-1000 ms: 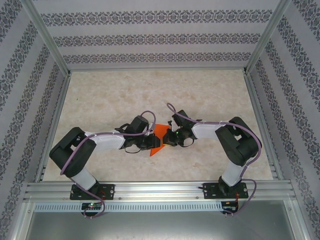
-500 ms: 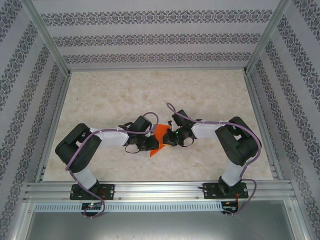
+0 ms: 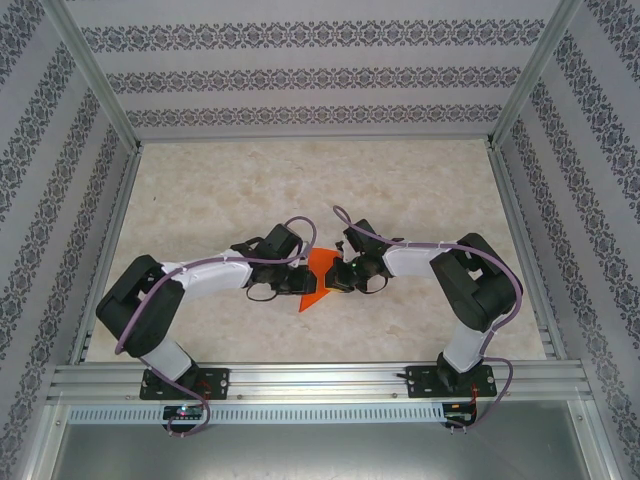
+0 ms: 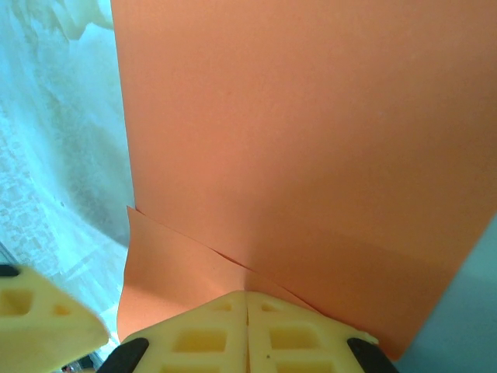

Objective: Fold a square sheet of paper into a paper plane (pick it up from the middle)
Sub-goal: Third fold the triangle at the center of the table.

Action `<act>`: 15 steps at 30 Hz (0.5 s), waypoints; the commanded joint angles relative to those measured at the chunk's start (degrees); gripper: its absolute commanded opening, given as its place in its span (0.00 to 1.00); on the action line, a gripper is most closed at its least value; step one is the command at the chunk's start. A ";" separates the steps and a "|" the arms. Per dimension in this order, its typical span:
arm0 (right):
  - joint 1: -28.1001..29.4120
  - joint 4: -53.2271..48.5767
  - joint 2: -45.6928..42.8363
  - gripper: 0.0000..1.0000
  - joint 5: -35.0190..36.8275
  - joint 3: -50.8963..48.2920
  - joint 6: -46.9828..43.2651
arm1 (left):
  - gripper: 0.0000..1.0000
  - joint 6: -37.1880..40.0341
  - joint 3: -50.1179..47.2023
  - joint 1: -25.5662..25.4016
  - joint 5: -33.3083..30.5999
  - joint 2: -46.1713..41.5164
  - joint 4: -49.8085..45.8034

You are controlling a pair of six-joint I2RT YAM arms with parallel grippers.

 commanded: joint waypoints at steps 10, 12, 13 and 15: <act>0.63 -4.94 3.80 0.08 7.69 -1.06 -0.63 | 0.24 -2.29 0.33 -2.50 3.82 2.84 1.78; 0.71 -5.12 3.80 0.08 7.73 -1.01 -0.72 | 0.23 -1.65 0.61 -2.49 4.43 4.06 1.48; 0.68 -5.06 3.80 0.08 7.69 -1.02 -0.72 | 0.23 -1.54 0.62 -2.53 4.99 4.33 1.67; 0.69 -5.17 3.80 0.07 7.75 -1.16 -0.67 | 0.24 -1.20 0.57 -2.55 6.72 4.56 2.35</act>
